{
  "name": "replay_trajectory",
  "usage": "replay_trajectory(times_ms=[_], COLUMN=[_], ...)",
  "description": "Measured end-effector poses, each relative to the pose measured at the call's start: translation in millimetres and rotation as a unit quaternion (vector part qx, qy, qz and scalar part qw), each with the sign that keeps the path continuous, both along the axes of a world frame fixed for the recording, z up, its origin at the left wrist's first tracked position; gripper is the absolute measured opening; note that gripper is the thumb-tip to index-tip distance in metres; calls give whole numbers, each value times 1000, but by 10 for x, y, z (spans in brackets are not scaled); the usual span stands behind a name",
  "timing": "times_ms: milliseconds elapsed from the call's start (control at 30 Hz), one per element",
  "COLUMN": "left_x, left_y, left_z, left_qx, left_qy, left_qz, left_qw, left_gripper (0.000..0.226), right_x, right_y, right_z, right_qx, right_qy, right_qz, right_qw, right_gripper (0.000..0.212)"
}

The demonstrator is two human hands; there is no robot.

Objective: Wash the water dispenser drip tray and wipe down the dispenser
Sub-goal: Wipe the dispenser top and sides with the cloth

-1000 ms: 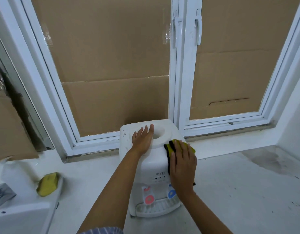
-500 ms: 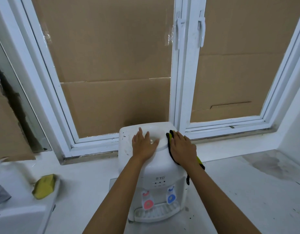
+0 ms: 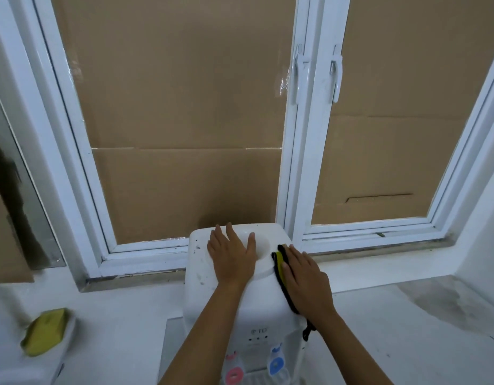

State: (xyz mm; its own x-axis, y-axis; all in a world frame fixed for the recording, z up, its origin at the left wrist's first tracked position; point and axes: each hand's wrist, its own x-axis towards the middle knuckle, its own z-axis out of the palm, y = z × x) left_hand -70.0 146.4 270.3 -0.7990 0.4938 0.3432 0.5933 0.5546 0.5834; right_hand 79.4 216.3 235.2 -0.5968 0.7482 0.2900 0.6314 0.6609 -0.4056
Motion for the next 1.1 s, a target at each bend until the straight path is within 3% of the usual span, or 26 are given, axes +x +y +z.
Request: replay_trajectory(times_ms=[267,467,633,900,1100], left_x=[-4,-23,-5,7,-9], left_y=[18,18,19,7,16], left_z=[-6,4,-4,-13,-19], left_qx=[-11,-23,-17,-41,-50], left_qy=[1,11,9,9,14], left_qz=[13,12,8,3,2], left_qw=[1000,1000,1000,999,999], left_gripper=[72,69,76,61,57], right_x=[-535,-971,-879,-319,-616], right_y=[638,938,904,697,847], right_z=[391,518,521,255,367], right_qx=[-96,-110,-151,-171,-143], right_qy=[-25,-99,-30,74,1], right_qz=[94,134,102,108,115], right_qw=[991,980,983,977,983], right_gripper=[50,50,34,45,50])
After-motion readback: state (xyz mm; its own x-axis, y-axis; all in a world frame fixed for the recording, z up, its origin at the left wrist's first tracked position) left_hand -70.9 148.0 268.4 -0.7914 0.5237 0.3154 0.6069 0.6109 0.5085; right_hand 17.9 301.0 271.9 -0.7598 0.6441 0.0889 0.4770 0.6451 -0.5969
